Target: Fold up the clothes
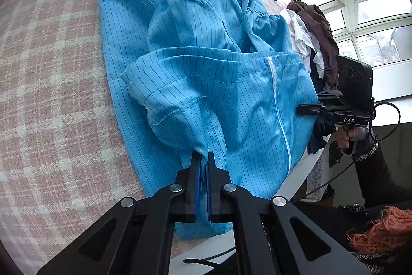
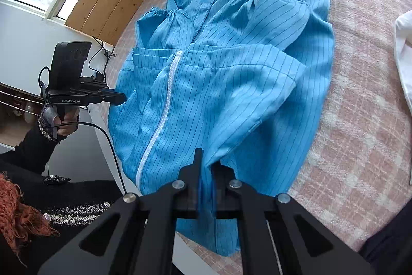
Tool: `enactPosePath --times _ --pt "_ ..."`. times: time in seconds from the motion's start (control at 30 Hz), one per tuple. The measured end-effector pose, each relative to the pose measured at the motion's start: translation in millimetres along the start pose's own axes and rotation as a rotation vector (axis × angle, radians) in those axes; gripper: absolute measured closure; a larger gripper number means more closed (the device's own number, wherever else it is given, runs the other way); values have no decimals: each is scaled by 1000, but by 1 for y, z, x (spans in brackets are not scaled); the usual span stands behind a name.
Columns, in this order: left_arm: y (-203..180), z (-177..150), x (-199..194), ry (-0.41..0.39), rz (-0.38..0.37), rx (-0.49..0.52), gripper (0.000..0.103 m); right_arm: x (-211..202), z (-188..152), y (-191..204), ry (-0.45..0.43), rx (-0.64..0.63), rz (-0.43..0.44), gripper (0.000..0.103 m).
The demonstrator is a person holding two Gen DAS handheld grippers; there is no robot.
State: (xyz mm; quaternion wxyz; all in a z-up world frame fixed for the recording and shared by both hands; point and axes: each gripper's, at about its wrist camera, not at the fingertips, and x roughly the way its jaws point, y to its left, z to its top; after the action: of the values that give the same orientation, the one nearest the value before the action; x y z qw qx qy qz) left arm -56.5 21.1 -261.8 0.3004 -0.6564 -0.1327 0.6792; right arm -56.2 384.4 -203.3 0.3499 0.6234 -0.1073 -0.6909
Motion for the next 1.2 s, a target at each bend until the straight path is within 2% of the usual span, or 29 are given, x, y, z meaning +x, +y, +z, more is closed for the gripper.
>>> enactPosePath --times 0.13,0.2,0.3,0.37,0.43,0.47,0.53,0.63,0.73,0.77,0.87,0.93,1.0,1.07,1.2 --pt "6 -11 -7 9 -46 -17 100 -3 -12 6 59 -3 -25 98" --pt "17 -14 6 21 -22 -35 100 5 -13 -3 50 8 -72 98" --pt "35 -9 22 5 13 -79 93 15 -5 -13 10 11 -97 97" --pt "40 -6 22 -6 16 -96 83 16 1 -10 3 -20 -130 94" --pt "36 -7 12 -19 40 -65 79 11 1 -6 12 -35 -157 90" --pt "33 -9 4 -21 59 -43 77 5 -1 -4 13 -35 -166 84" --pt "25 -13 -11 -42 87 -9 77 -11 -6 -2 3 -33 -182 80" --pt "11 -17 -33 -83 120 31 77 -42 -10 0 -80 -21 -188 79" --pt "-15 -17 -38 -121 80 106 77 -46 -9 13 -104 -64 -174 79" --pt "-21 -17 -32 -110 67 126 77 -39 -7 18 -93 -85 -182 79" --pt "-26 -21 4 -15 57 153 77 -8 -3 27 -29 -127 -191 79" --pt "-15 -29 34 64 107 138 78 14 -4 26 14 -151 -206 79" --pt "-7 -35 45 104 123 136 86 36 -5 25 56 -175 -221 79" --pt "-6 -31 28 68 130 126 90 46 -6 27 84 -213 -280 82" --pt "-11 -31 -21 -23 134 146 85 17 -9 47 26 -231 -264 80"
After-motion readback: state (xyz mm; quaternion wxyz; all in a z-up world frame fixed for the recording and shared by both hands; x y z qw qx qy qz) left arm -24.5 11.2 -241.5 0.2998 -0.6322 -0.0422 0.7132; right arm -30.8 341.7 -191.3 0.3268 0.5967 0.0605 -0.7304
